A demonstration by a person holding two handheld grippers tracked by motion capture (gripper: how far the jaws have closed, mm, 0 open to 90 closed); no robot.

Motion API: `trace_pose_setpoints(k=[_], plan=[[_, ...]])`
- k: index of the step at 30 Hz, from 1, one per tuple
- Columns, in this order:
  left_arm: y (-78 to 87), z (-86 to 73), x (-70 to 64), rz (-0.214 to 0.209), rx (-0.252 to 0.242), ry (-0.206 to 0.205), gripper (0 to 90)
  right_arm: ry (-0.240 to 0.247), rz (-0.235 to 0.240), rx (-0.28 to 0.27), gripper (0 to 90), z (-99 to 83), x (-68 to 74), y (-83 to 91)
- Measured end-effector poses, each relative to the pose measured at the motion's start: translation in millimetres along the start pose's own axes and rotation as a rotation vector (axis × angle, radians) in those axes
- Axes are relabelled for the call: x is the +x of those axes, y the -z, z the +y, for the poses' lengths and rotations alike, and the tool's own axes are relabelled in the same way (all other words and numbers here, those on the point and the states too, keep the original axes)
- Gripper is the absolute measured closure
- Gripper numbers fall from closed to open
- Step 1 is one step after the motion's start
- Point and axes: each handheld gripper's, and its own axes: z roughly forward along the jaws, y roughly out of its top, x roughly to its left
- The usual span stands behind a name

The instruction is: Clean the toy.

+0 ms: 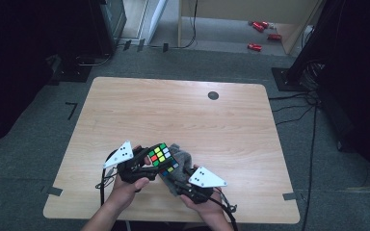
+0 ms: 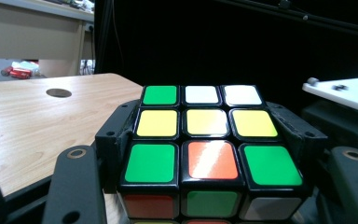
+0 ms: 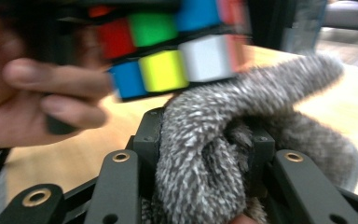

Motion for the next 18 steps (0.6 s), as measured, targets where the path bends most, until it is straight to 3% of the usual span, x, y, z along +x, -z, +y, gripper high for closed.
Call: trace_pose_setpoints(k=[3, 6, 10, 12, 14, 18], plan=[[0.7, 0.0, 1.4, 0.013, 0.002, 0.004, 34.5, 0.025, 0.067, 0.032, 59.1, -1.9, 10.1, -6.0], [0.9, -0.5, 1.9, 0.02, 0.001, 0.009, 34.5, 0.043, 0.051, 0.034, 58.8, 0.5, 8.6, -4.0], [0.6, -0.5, 2.2, 0.016, 0.0, 0.01, 34.5, -0.072, -0.031, -0.025, 58.9, 4.4, -12.5, 6.7], [-0.5, -1.2, 2.0, 0.017, 0.008, 0.01, 34.5, -0.095, -0.046, -0.036, 58.9, 3.2, -16.8, 8.5], [-1.3, -2.0, 1.4, 0.015, 0.008, 0.012, 34.5, -0.074, -0.025, -0.022, 58.8, 1.7, -10.1, 4.8], [-0.8, -1.9, 1.8, 0.018, 0.011, 0.008, 34.5, -0.007, 0.073, 0.028, 58.2, -1.4, 10.6, -6.7]])
